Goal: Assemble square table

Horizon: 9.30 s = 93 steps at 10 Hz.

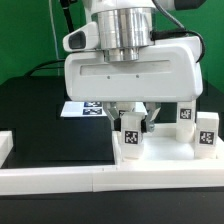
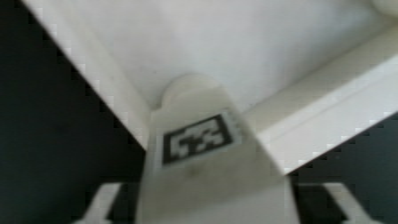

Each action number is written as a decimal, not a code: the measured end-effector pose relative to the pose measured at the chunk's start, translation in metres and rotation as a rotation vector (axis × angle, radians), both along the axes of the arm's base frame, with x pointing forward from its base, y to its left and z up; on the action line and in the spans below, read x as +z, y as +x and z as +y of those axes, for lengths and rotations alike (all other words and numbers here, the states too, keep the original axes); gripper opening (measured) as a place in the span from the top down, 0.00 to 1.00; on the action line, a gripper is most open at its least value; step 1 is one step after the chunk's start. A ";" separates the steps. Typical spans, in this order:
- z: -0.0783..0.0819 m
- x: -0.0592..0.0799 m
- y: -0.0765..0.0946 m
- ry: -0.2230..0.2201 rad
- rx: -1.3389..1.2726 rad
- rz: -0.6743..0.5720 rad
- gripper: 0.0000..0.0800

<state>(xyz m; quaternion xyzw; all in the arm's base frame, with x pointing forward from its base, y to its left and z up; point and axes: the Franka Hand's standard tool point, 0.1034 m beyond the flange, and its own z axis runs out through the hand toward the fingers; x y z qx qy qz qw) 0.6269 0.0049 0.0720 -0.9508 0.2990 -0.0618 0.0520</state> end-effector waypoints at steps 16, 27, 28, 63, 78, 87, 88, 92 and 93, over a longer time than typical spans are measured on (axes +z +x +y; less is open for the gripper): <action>0.003 -0.002 -0.002 0.115 -0.557 0.035 0.19; -0.009 0.001 0.000 0.004 0.071 0.043 0.52; -0.009 0.001 0.000 0.012 0.007 0.047 0.64; -0.016 -0.008 0.004 -0.036 0.355 0.098 0.64; -0.016 -0.010 -0.002 0.194 -0.987 0.206 0.64; -0.009 -0.009 -0.003 0.212 -1.371 0.230 0.27; -0.004 -0.003 -0.003 0.218 -1.361 0.227 0.27; 0.007 0.036 -0.020 0.255 -1.319 0.221 0.19; 0.007 0.035 -0.020 0.254 -1.319 0.222 0.19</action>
Offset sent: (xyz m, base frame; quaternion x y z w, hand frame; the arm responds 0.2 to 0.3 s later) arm -0.0008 -0.0059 -0.0005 -0.0148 0.0198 0.2190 0.9754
